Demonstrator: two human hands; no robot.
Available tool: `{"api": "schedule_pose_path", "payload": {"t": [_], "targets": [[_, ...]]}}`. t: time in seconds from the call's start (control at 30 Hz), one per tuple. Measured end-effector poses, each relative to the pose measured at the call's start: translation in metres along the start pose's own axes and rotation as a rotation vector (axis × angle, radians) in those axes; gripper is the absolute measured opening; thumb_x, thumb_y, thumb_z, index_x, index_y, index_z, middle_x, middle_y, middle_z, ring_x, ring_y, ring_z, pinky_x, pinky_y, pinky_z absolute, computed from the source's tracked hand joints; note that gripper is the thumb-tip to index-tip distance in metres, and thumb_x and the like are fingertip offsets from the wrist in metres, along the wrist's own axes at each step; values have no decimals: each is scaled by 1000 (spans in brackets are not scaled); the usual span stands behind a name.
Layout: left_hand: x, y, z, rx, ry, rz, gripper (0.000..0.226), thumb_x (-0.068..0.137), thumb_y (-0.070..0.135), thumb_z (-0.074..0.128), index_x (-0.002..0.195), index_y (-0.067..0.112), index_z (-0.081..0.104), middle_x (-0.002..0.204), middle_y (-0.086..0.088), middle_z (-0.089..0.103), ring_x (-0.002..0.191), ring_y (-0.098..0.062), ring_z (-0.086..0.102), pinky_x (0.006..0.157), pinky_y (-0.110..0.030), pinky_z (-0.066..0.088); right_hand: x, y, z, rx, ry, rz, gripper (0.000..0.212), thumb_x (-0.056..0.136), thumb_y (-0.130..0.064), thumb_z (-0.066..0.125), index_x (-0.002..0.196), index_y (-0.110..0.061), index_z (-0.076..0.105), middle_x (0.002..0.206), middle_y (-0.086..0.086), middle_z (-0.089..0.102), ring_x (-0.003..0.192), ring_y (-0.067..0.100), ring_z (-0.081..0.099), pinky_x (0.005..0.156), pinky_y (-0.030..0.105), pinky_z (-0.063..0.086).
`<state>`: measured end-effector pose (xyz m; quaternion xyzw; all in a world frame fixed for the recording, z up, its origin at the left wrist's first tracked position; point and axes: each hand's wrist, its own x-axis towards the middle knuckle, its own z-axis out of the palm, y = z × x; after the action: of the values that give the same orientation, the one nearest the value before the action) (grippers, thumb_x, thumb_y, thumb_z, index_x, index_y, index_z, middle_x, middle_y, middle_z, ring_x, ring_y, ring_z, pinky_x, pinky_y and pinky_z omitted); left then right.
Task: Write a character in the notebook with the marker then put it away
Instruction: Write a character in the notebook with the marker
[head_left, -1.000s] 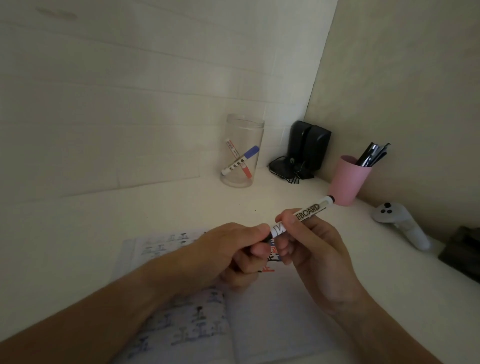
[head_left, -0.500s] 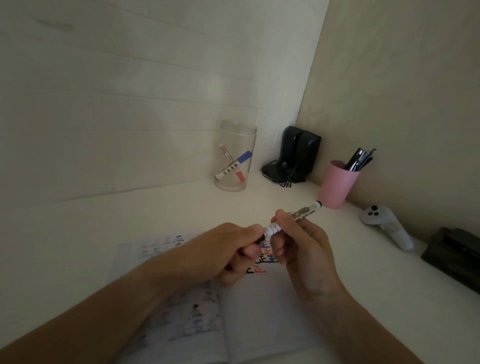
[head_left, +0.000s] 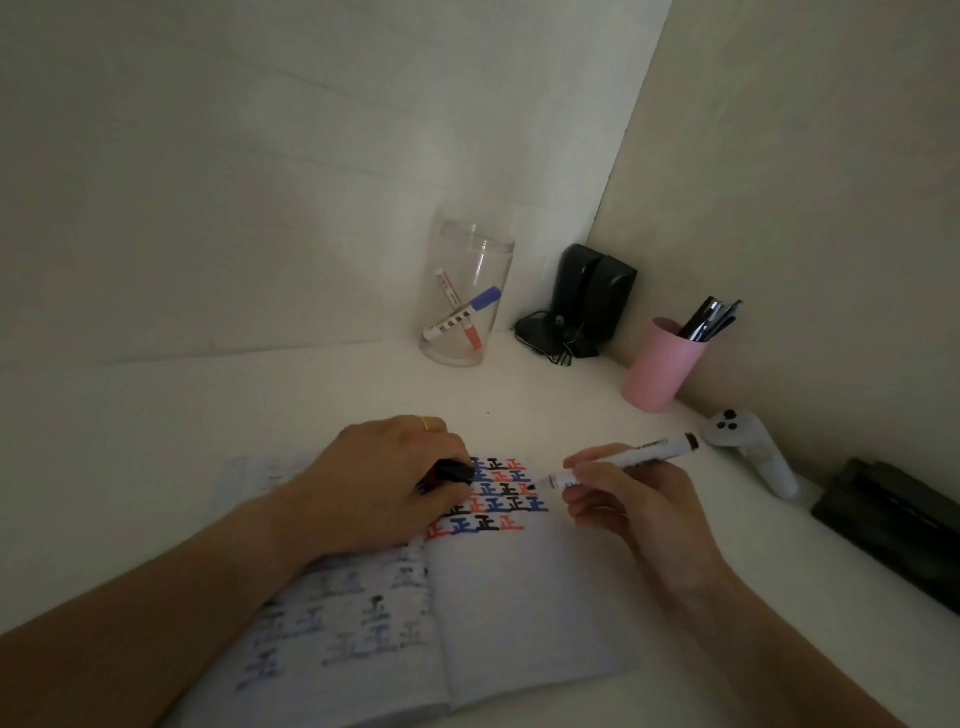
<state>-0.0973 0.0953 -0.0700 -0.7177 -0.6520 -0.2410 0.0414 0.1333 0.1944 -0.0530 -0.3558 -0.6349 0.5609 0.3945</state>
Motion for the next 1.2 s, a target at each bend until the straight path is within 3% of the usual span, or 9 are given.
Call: {"api": "schedule_pose_path", "payload": {"t": [0.2, 0.33, 0.53, 1.0, 1.2], "targets": [[3, -3, 3, -2, -50, -12, 27, 90, 53, 55, 109, 37, 65, 103, 15, 65, 92, -6, 61, 80, -34, 54, -3, 16, 1, -136, 31, -65, 3, 82, 2, 73, 84, 1, 74, 69, 20, 72, 61, 23, 65, 60, 34, 56], [3, -2, 3, 8, -49, -13, 27, 90, 54, 54, 110, 38, 65, 105, 16, 64, 94, -5, 60, 81, -33, 53, -3, 18, 2, -209, -4, -113, 2, 82, 2, 73, 79, 1, 74, 63, 15, 71, 57, 19, 63, 51, 27, 51], [4, -2, 4, 16, -56, -19, 28, 90, 54, 55, 111, 38, 65, 105, 17, 64, 94, -5, 59, 79, -31, 51, -5, 16, 4, -240, -58, -148, 4, 82, 1, 75, 79, -1, 76, 63, 8, 73, 54, 8, 66, 50, 14, 48], [5, -1, 3, 26, -63, -26, 28, 91, 54, 54, 111, 38, 66, 105, 18, 64, 91, -4, 58, 76, -28, 49, -5, 16, 3, -294, -30, -148, 7, 81, 2, 73, 76, -2, 76, 64, 16, 72, 55, 14, 64, 51, 18, 49], [4, -1, 2, 25, -65, -25, 28, 91, 54, 54, 111, 38, 66, 104, 18, 64, 90, -3, 58, 76, -29, 50, -6, 16, 3, -310, -37, -144, 9, 79, 6, 71, 73, 0, 74, 59, 10, 70, 52, 12, 62, 49, 19, 49]]}}
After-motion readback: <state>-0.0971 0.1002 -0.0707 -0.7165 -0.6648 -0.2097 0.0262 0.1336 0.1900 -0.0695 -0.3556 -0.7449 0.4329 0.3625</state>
